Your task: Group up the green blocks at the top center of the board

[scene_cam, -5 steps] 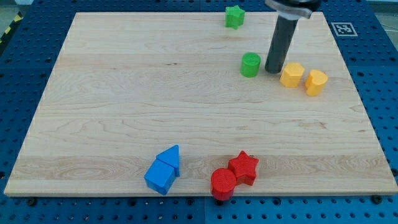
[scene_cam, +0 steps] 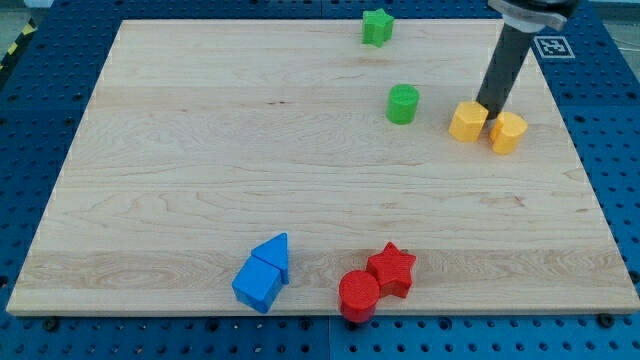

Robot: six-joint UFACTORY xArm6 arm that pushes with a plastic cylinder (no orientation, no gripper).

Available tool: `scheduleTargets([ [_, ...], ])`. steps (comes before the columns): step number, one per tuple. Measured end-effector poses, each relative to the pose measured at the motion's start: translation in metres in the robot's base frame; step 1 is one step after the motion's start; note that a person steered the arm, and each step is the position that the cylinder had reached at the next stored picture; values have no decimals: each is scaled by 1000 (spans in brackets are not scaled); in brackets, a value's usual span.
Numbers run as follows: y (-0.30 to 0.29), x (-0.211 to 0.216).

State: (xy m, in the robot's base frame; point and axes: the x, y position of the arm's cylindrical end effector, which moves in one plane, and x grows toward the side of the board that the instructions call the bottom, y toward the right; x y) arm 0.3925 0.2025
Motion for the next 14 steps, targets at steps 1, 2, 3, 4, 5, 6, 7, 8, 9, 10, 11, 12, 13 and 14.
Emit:
scheduleTargets([
  [1,-20,14],
  [2,-42,14],
  [3,-48,14],
  [4,-59,14],
  [5,-76,14],
  [6,-97,13],
  [7,-97,-22],
  [8,-99,-68],
  [9,-101,-100],
  [10,-102,-133],
  [11,-111,-143],
  [12,-122,-143],
  [13,-115,-129],
  [14,-92,-126],
])
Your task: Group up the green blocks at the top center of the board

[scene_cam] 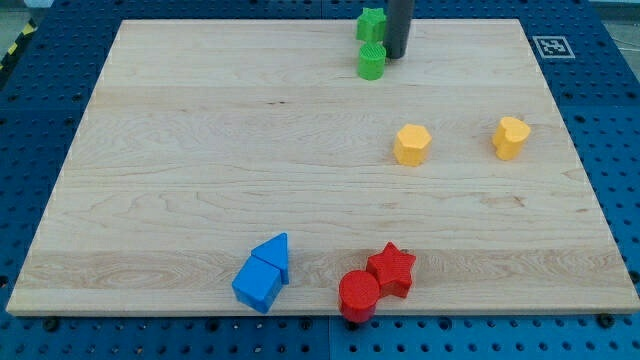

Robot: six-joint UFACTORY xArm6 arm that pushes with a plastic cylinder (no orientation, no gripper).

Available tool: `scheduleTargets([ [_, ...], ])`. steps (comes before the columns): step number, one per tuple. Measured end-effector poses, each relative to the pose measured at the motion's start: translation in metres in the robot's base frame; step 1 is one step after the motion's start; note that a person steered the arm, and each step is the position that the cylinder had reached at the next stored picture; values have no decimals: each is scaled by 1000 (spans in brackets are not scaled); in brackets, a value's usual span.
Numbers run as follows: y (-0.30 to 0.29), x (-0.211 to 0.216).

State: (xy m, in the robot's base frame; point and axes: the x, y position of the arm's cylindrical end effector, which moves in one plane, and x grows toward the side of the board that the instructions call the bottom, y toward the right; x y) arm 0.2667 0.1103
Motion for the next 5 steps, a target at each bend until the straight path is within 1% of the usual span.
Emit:
scheduleTargets([
  [1,29,0],
  [2,33,4],
  [3,14,15],
  [4,-13,42],
  [5,-29,87],
])
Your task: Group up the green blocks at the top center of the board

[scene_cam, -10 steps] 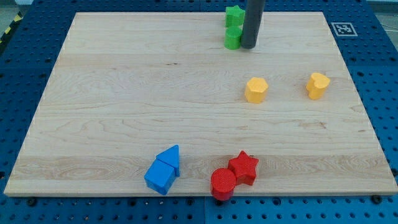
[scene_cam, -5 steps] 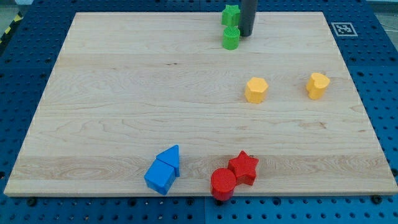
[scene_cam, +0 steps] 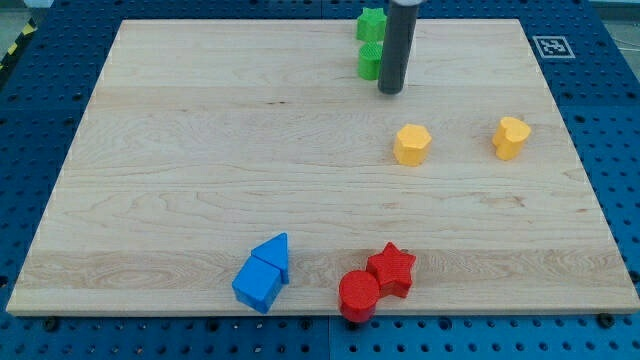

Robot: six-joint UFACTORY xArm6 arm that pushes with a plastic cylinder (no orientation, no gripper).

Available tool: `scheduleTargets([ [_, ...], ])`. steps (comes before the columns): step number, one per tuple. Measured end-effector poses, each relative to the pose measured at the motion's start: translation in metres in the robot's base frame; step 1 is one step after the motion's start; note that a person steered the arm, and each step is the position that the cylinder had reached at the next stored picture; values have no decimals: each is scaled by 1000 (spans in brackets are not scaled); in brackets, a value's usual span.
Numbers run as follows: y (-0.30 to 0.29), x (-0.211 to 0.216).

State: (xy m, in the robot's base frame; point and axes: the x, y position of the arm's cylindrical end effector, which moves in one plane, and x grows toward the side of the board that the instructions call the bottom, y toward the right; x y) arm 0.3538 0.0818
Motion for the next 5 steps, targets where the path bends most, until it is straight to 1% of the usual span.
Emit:
scheduleTargets([
  [1,-7,45],
  [2,-9,45],
  [3,-9,15],
  [5,-9,-71],
])
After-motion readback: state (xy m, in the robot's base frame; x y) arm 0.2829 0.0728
